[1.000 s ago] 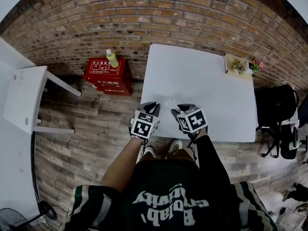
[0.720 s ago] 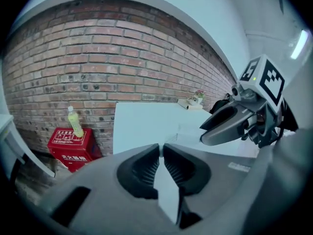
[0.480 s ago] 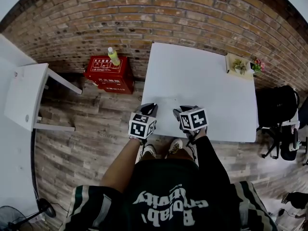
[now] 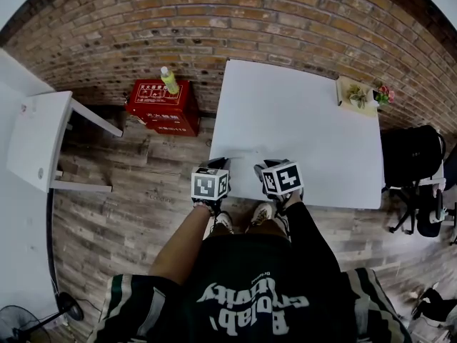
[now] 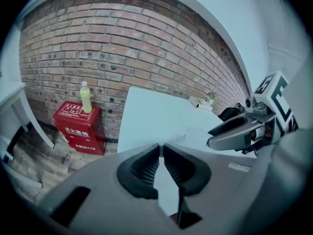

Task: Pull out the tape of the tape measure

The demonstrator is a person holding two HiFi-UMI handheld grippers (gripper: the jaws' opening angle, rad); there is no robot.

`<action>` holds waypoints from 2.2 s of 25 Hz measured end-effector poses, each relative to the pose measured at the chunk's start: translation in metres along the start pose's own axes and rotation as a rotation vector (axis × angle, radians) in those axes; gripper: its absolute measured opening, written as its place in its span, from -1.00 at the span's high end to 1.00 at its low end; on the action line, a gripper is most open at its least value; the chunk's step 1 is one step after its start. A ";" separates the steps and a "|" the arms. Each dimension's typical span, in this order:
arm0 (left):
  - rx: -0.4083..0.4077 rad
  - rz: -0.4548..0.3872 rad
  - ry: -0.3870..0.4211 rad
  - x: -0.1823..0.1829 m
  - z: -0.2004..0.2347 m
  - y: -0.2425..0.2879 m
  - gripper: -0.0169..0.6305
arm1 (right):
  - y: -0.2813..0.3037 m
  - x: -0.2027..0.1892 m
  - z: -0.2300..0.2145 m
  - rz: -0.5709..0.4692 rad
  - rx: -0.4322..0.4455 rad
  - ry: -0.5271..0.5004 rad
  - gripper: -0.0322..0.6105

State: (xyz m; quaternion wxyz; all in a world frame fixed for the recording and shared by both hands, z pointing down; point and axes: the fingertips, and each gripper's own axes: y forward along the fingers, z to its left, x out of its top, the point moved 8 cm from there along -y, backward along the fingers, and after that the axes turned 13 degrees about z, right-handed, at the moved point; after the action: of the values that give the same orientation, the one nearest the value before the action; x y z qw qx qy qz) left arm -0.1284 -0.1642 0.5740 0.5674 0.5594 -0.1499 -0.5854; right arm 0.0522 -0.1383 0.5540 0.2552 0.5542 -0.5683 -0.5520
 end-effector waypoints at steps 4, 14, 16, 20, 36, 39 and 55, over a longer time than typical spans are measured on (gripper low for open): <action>0.042 0.008 -0.008 -0.004 0.009 0.000 0.83 | 0.001 -0.004 -0.007 0.009 -0.049 0.035 0.43; 0.047 -0.008 -0.022 0.001 0.019 -0.004 0.83 | -0.004 -0.001 -0.013 -0.011 -0.066 0.043 0.43; 0.048 -0.015 -0.035 0.001 0.024 -0.007 0.83 | -0.007 -0.003 -0.019 -0.019 -0.071 0.058 0.43; 0.043 -0.017 -0.032 0.001 0.025 -0.009 0.83 | -0.009 -0.005 -0.021 -0.024 -0.071 0.063 0.43; 0.070 -0.019 0.004 0.001 0.030 -0.015 0.83 | -0.012 -0.004 -0.021 -0.039 -0.078 0.056 0.43; 0.077 -0.022 -0.012 0.000 0.034 -0.017 0.83 | -0.014 -0.007 -0.026 -0.038 -0.085 0.065 0.43; 0.052 -0.054 -0.033 0.002 0.046 -0.026 0.83 | -0.014 -0.002 -0.020 -0.058 -0.100 0.074 0.43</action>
State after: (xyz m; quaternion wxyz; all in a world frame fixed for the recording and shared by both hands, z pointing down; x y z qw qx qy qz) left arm -0.1788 -0.1787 0.5666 0.5342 0.5680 -0.1593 -0.6055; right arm 0.0762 -0.1403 0.5469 0.2871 0.5771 -0.5140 -0.5659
